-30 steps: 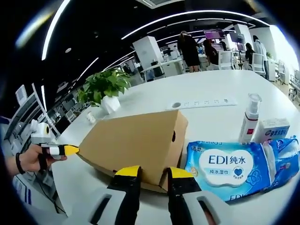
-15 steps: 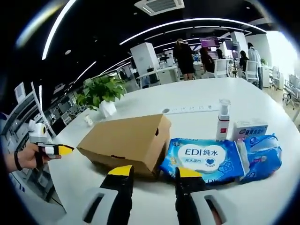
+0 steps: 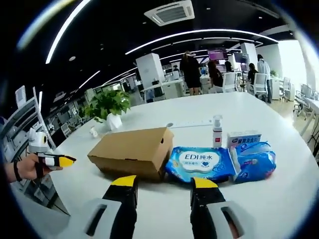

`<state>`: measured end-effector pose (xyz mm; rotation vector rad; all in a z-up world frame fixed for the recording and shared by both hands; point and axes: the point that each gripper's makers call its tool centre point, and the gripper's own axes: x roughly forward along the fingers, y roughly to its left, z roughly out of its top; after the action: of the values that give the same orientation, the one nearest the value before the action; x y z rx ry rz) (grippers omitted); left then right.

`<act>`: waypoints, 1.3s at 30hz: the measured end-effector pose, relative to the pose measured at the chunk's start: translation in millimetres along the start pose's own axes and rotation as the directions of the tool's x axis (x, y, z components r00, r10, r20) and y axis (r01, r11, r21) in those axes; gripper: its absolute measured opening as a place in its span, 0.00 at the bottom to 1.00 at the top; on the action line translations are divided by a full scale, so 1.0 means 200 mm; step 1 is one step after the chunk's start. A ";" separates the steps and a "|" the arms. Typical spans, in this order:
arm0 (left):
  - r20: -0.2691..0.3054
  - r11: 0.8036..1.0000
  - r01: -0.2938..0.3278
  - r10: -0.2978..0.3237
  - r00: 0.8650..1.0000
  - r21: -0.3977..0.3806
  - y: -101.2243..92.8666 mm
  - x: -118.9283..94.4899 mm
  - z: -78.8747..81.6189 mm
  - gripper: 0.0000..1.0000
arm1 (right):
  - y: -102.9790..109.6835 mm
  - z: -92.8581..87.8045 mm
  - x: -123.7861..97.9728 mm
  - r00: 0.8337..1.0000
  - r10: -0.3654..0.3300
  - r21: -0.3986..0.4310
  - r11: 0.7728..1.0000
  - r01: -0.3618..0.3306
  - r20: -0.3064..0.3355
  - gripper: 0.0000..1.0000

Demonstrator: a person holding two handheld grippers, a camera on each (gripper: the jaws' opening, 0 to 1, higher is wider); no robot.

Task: Operate the shoe box by opening the lid, removing the specified soft item, and placing it in the target area until the item is outside and the box remains undamaged.

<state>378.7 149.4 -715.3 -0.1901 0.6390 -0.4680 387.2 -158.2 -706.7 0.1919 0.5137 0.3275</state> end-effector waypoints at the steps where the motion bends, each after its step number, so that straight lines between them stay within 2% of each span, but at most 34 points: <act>1: 0.001 1.000 0.001 -0.001 1.000 0.006 -0.01 0.00 0.00 0.39 | 0.00 0.00 -0.02 1.000 -0.007 0.000 1.000 0.007 0.007 0.40; 7: 0.004 1.000 0.016 -0.016 1.000 0.018 -0.06 -0.01 -0.02 0.41 | -0.02 0.00 -0.13 0.999 -0.040 -0.021 0.999 0.041 0.029 0.41; 9: -0.014 0.997 -0.010 0.011 1.000 0.073 -0.06 -0.02 -0.05 0.41 | -0.03 0.01 -0.15 0.998 -0.045 -0.019 0.999 0.046 0.039 0.42; 12: -0.010 0.998 0.002 -0.002 1.000 0.056 -0.09 -0.04 -0.06 0.42 | -0.05 0.01 -0.20 0.997 -0.061 -0.030 0.998 0.062 0.040 0.43; 17: 0.001 0.997 -0.002 0.002 1.000 0.082 -0.14 -0.07 0.00 0.42 | -0.07 0.02 -0.26 0.995 -0.086 -0.025 0.996 0.087 0.056 0.44; 21: 0.031 0.998 -0.012 0.010 0.999 0.063 -0.15 -0.07 0.04 0.42 | -0.07 0.05 -0.27 0.993 -0.093 -0.046 0.994 0.097 0.073 0.44; 30: 0.017 0.999 0.005 -0.006 1.000 0.051 -0.22 -0.06 -0.01 0.42 | -0.07 0.05 -0.29 0.992 -0.100 -0.054 0.993 0.104 0.081 0.44; 32: -0.002 0.995 0.011 -0.011 1.000 0.101 -0.24 -0.06 -0.03 0.43 | -0.07 0.04 -0.29 0.992 -0.100 -0.047 0.994 0.104 0.080 0.45; 39: 0.027 0.996 0.003 -0.006 1.000 0.088 -0.23 -0.06 0.01 0.43 | -0.10 0.05 -0.31 0.989 -0.113 -0.024 0.993 0.115 0.091 0.45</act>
<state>353.8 115.3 -693.3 -0.1146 0.5903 -0.4961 347.2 -199.3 -675.2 0.1473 0.4297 0.2136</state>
